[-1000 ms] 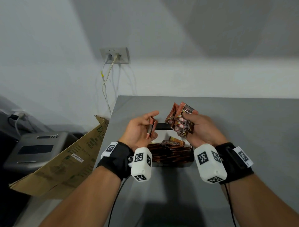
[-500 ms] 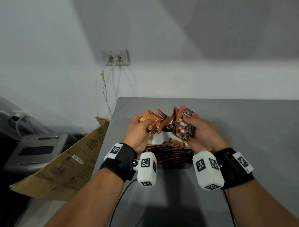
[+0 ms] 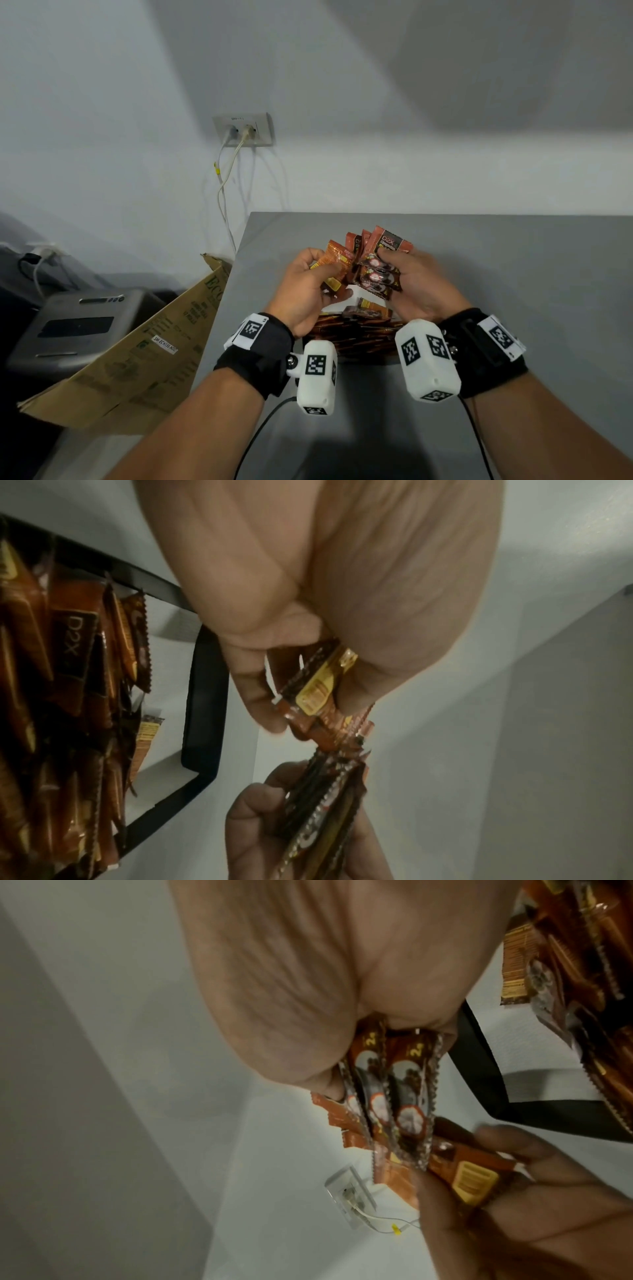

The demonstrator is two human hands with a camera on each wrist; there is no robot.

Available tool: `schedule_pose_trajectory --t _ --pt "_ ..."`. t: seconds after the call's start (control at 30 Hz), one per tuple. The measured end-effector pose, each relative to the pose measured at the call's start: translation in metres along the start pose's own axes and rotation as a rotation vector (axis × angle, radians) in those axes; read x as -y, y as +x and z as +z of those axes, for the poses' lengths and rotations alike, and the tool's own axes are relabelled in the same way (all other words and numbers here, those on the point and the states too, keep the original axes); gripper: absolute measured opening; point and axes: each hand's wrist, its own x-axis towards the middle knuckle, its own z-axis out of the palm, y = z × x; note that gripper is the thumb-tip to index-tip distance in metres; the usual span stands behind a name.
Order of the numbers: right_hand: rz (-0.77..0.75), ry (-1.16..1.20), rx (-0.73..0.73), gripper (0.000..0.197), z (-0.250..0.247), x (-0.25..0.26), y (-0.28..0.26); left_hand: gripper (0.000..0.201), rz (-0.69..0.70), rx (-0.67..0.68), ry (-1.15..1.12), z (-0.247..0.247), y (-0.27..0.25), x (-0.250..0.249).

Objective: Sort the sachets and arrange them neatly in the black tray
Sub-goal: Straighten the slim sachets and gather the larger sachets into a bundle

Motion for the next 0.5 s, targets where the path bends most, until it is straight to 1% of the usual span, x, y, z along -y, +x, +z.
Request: schedule_pose_trajectory --t 0.03,0.1,0.2,0.27,0.37,0.43,0.47,0.5 --pt "-0.009 0.023 -0.017 0.024 -0.001 0.000 0.001 0.015 0.000 -0.003 0.008 -0.002 0.000 0.000" --pt "-0.038 0.071 -0.058 0.022 -0.005 0.003 0.001 0.022 -0.001 -0.013 -0.034 -0.007 0.000 0.001" --pt "-0.067 0.129 -0.086 0.018 -0.013 0.010 -0.001 0.043 0.048 -0.035 -0.060 -0.016 0.001 0.002" --pt "-0.076 0.139 -0.073 0.020 -0.017 0.013 -0.002 0.050 0.093 -0.052 -0.080 -0.019 0.003 0.002" --pt "-0.084 0.146 -0.055 0.025 -0.018 0.017 -0.003 0.044 0.125 -0.050 -0.168 -0.019 0.005 -0.002" --pt "-0.090 0.139 -0.047 0.024 -0.017 0.017 -0.004 0.033 0.120 -0.033 -0.192 -0.016 0.006 -0.006" --pt "-0.091 0.132 -0.039 0.023 -0.016 0.018 -0.005 0.027 0.123 -0.040 -0.182 -0.014 0.006 -0.008" --pt "-0.091 0.128 -0.034 0.022 -0.014 0.018 -0.006 0.022 0.137 -0.075 -0.151 -0.012 0.007 -0.009"
